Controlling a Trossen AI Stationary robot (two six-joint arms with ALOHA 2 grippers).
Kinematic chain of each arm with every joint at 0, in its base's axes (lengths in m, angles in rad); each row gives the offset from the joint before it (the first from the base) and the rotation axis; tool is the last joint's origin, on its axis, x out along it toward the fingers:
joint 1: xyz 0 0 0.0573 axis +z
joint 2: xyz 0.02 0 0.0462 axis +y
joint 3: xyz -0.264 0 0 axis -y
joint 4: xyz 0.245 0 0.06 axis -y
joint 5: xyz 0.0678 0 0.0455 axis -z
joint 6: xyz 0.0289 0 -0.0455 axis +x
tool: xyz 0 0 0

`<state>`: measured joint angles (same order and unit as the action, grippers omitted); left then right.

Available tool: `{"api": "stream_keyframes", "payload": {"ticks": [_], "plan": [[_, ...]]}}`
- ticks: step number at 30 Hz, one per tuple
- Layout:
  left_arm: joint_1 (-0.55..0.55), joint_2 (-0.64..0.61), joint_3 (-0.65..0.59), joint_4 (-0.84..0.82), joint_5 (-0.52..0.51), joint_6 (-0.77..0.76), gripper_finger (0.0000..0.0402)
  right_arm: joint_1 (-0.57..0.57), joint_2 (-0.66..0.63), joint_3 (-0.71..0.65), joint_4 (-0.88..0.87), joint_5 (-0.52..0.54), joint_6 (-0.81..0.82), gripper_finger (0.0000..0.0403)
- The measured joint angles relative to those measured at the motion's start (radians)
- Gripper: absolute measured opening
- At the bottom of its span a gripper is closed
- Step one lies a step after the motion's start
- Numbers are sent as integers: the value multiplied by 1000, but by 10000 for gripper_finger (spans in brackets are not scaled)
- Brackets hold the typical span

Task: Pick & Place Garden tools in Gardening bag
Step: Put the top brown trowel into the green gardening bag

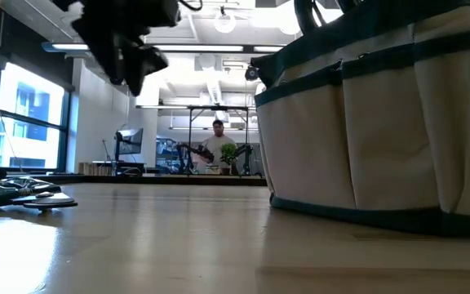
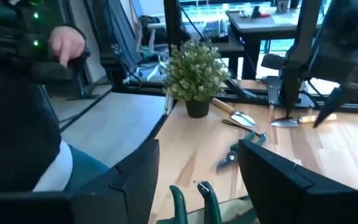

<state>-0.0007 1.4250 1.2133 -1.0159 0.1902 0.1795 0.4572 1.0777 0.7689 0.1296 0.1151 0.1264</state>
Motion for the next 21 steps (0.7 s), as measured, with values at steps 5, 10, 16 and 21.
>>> {"api": "stream_keyframes", "payload": {"ticks": [5, 10, 16, 21], "plan": [[-26, 0, 0, -62, 77, 15, 205, -2, 7, 0, -22, 55, -19, 207], [-80, 0, 0, -166, 135, 40, 205, -1, 34, 0, -25, 69, -19, 207], [-129, 0, 0, -230, 69, -166, 205, 0, 56, 0, -28, 69, -2, 207], [-139, 0, 0, -279, -127, -332, 205, 0, 63, 0, -31, 69, 0, 207]]}}
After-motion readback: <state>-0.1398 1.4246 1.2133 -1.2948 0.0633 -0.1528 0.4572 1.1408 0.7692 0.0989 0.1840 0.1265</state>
